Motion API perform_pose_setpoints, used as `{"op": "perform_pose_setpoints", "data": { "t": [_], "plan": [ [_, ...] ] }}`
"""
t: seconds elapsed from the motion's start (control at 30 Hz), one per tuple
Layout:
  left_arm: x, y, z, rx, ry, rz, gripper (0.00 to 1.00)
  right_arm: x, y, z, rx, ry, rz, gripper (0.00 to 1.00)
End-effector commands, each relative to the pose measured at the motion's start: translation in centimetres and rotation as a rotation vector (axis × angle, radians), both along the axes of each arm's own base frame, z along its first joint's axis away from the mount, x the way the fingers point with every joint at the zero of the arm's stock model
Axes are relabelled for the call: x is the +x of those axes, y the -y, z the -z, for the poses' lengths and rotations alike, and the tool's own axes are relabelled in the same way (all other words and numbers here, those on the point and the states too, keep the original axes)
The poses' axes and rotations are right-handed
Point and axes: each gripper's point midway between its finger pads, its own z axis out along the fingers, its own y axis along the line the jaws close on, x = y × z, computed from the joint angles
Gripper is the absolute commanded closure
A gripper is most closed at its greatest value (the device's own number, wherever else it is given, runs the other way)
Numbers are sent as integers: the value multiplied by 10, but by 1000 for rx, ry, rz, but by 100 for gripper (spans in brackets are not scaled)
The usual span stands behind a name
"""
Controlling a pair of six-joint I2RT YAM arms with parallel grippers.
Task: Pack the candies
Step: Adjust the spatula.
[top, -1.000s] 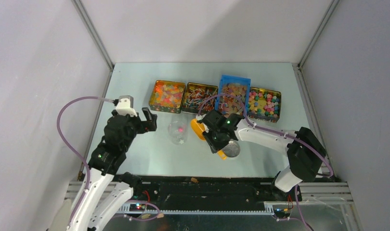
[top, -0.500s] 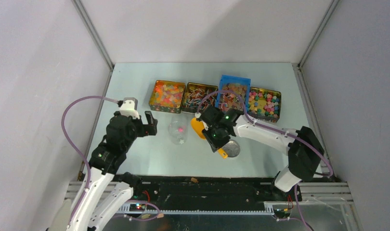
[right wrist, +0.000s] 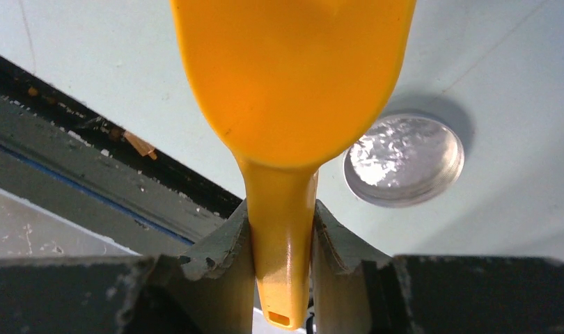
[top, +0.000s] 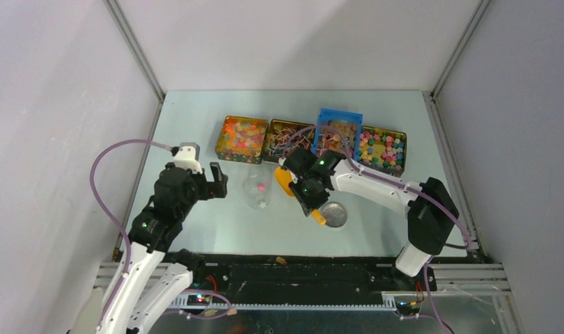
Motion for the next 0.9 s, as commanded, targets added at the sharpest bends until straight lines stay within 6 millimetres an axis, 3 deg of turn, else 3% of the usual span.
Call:
{"op": "perform_pose_setpoints", "data": {
  "t": [0.0,0.1,0.23,0.43,0.6,0.77,0.87],
  "plan": [
    [-1,-4,-3,73,-8,36,0,-2,10,-57,13,68,-42,100],
    [-1,1,3,98,-28,83,0,-7,11,-76,-8,70,-80,100],
    [-1,31,-3,25,-43,219,0,-15,-2,-92,18,54,-132,100],
    [6,78,-36,-160,-14,385,4,-22,-19,-96,54,29,-157,100],
    [11,106,-42,-288,-41,466,9,-25,-30,-102,88,20,-171,100],
    [15,118,-27,-342,-99,485,10,-27,-36,-109,109,22,-184,100],
    [20,120,-5,-340,-165,465,13,-28,-39,-115,128,27,-192,100]
  ]
}}
